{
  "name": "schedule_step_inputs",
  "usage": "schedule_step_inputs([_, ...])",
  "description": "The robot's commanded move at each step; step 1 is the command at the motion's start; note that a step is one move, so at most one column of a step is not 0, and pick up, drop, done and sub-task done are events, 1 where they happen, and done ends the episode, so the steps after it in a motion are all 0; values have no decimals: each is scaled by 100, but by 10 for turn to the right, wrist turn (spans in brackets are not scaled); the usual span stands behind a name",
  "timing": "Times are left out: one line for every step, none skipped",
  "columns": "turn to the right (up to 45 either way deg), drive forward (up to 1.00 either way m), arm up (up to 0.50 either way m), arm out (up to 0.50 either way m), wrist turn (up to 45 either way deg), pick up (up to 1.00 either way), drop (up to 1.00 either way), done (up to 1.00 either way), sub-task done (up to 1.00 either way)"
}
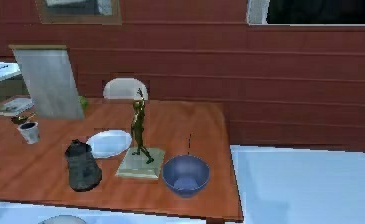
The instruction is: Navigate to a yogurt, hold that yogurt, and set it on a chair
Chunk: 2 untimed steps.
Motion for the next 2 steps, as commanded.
schedule_step_inputs([-450,0,0,0,0,0,0,0,0])
schedule_step_inputs([-450,0,0,0,0,0,0,0,0])
